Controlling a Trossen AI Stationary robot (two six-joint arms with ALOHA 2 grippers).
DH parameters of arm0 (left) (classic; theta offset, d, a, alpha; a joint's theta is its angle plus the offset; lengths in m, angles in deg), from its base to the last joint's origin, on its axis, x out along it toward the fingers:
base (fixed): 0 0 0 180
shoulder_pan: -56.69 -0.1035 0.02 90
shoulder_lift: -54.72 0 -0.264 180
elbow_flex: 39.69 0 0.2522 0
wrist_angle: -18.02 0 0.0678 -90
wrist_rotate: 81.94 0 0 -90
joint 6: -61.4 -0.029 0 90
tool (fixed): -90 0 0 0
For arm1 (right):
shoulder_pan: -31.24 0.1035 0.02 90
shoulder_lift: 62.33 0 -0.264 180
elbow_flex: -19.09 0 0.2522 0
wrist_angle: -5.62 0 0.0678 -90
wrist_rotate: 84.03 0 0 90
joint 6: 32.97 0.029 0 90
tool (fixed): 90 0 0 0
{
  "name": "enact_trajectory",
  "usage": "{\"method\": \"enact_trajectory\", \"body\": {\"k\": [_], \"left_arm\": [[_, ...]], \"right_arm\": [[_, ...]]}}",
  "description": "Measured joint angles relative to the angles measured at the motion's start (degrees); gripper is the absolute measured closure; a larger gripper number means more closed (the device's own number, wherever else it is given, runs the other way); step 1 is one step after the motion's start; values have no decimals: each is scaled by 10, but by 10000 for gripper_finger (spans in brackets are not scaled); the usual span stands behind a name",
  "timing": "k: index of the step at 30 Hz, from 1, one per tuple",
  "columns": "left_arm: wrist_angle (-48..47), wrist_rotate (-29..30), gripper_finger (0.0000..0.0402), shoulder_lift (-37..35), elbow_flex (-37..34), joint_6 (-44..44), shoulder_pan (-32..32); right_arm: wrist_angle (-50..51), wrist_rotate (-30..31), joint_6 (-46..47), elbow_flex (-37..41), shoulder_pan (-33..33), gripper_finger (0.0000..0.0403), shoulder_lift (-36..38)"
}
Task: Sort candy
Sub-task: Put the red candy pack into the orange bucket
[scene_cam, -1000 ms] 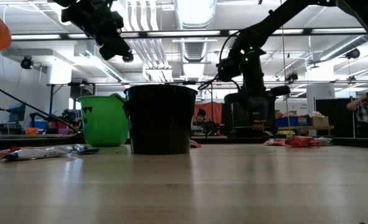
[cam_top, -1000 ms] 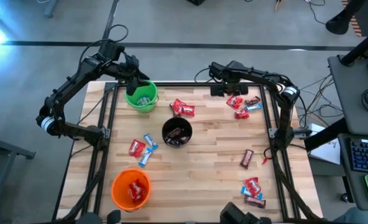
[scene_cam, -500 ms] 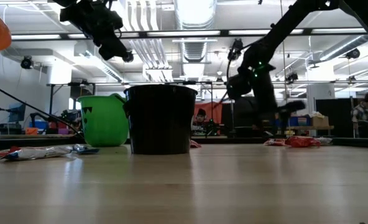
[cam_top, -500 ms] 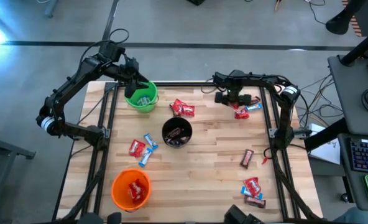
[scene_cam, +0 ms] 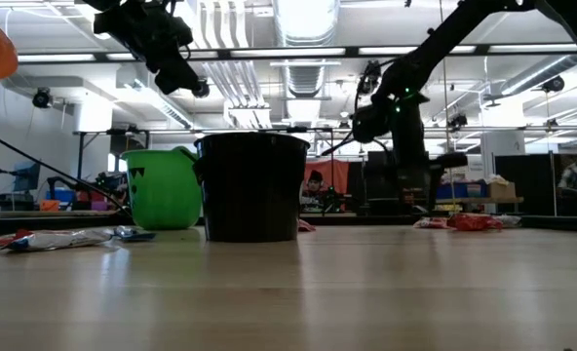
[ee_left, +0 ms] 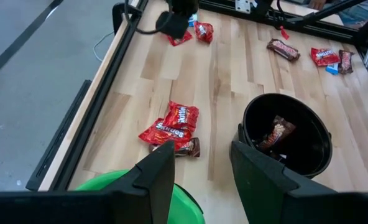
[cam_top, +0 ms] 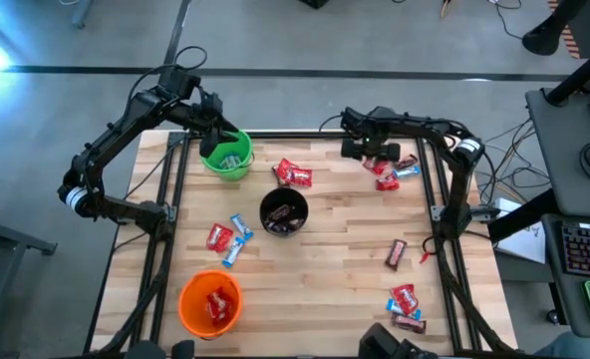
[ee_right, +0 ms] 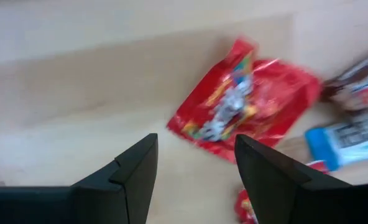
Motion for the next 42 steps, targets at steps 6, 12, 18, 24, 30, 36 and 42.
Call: {"method": "enact_trajectory", "body": {"k": [6,12,18,24,30,36,42], "left_arm": [[0,0,262,0,0,-8,0],[0,1,262,1,0,-9,0],[0,1,262,1,0,-10,0],[3,1,262,1,0,-10,0],[4,1,262,1,0,-10,0],[5,1,262,1,0,-5,0],[5,1,262,1,0,2,0]], "right_arm": [[23,-8,-3,-4,-26,197,7],[23,-10,-9,-4,-37,197,7],[23,-9,-9,16,-45,197,7],[0,-15,-5,48,-48,197,7],[-70,-38,-4,85,-54,197,7],[-106,-57,0,118,-67,197,10],[-128,-85,1,156,-68,249,9]]}}
